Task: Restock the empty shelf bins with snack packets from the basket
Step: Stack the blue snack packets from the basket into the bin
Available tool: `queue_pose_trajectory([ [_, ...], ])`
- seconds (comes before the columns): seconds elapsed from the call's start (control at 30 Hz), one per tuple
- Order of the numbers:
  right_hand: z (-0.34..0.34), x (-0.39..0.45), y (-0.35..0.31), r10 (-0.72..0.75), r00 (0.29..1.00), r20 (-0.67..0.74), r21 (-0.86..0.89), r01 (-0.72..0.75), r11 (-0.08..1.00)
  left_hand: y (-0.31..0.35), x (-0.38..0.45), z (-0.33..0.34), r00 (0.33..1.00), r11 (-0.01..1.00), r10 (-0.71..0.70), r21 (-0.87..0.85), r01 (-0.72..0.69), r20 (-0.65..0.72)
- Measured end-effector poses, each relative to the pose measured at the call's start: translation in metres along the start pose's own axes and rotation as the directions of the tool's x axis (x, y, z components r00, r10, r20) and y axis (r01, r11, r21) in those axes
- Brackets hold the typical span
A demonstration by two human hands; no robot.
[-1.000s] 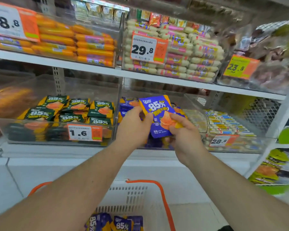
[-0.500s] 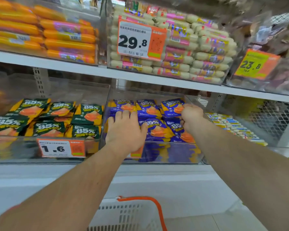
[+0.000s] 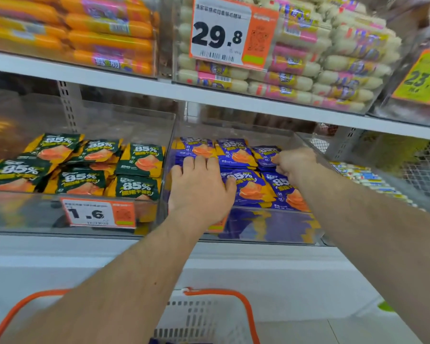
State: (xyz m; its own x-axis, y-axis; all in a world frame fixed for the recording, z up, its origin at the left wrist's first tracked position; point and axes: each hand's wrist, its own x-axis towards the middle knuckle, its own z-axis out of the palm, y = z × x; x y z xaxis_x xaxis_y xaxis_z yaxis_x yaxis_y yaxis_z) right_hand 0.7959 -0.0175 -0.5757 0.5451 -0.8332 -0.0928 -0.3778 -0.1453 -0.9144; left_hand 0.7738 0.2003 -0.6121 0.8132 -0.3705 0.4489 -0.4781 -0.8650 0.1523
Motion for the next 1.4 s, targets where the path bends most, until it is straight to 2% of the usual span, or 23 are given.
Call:
queue_pose_trajectory([
  [0.03,0.001,-0.002,-0.001,0.009,1.000,0.029,0.030,-0.010,0.999,0.000,0.000,0.000,1.000,1.000,0.002,-0.001,-0.002,0.004],
  [0.17,-0.003,-0.013,-0.002,0.013,1.000,-0.024,0.085,-0.011,0.996,0.000,0.000,-0.002,1.000,1.000,0.004,-0.017,-0.004,0.026],
  [0.23,-0.008,-0.012,-0.001,-0.010,1.000,0.030,0.055,0.008,0.998,0.001,0.000,-0.004,0.998,0.999,0.012,-0.044,-0.009,0.067],
  [0.33,-0.013,-0.027,-0.004,-0.041,0.996,0.083,0.042,0.038,0.998,-0.001,0.003,-0.012,0.995,0.972,0.009,-0.235,0.015,0.101],
  [0.43,-0.010,-0.067,-0.005,-0.167,0.982,-0.083,0.065,0.172,0.983,-0.005,-0.003,-0.023,1.000,0.896,0.025,-0.444,-0.023,-0.001],
  [0.57,0.005,-0.130,0.014,-0.390,0.894,-0.221,0.018,0.403,0.915,-0.009,-0.041,-0.034,0.973,0.823,0.073,-0.538,-0.183,-0.220],
  [0.63,0.017,-0.164,0.027,-0.452,0.859,-0.240,0.015,0.468,0.883,-0.016,-0.064,-0.029,0.961,0.782,0.063,-0.585,-0.215,-0.270],
  [0.67,0.024,-0.179,0.039,-0.465,0.852,-0.241,0.032,0.486,0.874,-0.021,-0.078,-0.022,0.969,0.763,0.045,-0.617,-0.192,-0.244],
  [0.73,0.046,-0.208,0.070,-0.462,0.866,-0.191,0.076,0.483,0.873,-0.036,-0.107,-0.003,0.995,0.734,-0.009,-0.676,-0.059,-0.096],
  [0.8,0.068,-0.228,0.113,-0.420,0.907,-0.032,0.043,0.421,0.906,-0.052,-0.134,0.019,0.989,0.731,-0.081,-0.668,0.142,0.122],
  [0.9,0.097,-0.242,0.183,-0.261,0.929,0.262,-0.196,0.316,0.928,-0.080,-0.172,0.051,0.902,0.736,-0.101,-0.579,0.352,0.419],
  [1.0,0.111,-0.241,0.250,0.023,0.929,0.368,-0.423,0.145,0.895,-0.110,-0.204,0.079,0.794,0.688,-0.168,-0.507,0.520,0.585],
  [1.07,0.119,-0.240,0.288,0.198,0.886,0.420,-0.520,0.056,0.852,-0.127,-0.219,0.093,0.727,0.642,-0.231,-0.460,0.613,0.647],
  [1.17,0.135,-0.245,0.329,0.391,0.745,0.541,-0.680,0.114,0.725,-0.146,-0.233,0.112,0.653,0.605,-0.294,-0.393,0.692,0.698],
  [1.23,0.145,-0.248,0.345,0.475,0.672,0.568,-0.676,0.052,0.735,-0.153,-0.240,0.124,0.620,0.578,-0.320,-0.370,0.727,0.717],
  [1.4,0.166,-0.254,0.379,0.528,0.656,0.539,-0.763,0.113,0.637,-0.154,-0.250,0.145,0.554,0.525,-0.353,-0.330,0.784,0.754],
])
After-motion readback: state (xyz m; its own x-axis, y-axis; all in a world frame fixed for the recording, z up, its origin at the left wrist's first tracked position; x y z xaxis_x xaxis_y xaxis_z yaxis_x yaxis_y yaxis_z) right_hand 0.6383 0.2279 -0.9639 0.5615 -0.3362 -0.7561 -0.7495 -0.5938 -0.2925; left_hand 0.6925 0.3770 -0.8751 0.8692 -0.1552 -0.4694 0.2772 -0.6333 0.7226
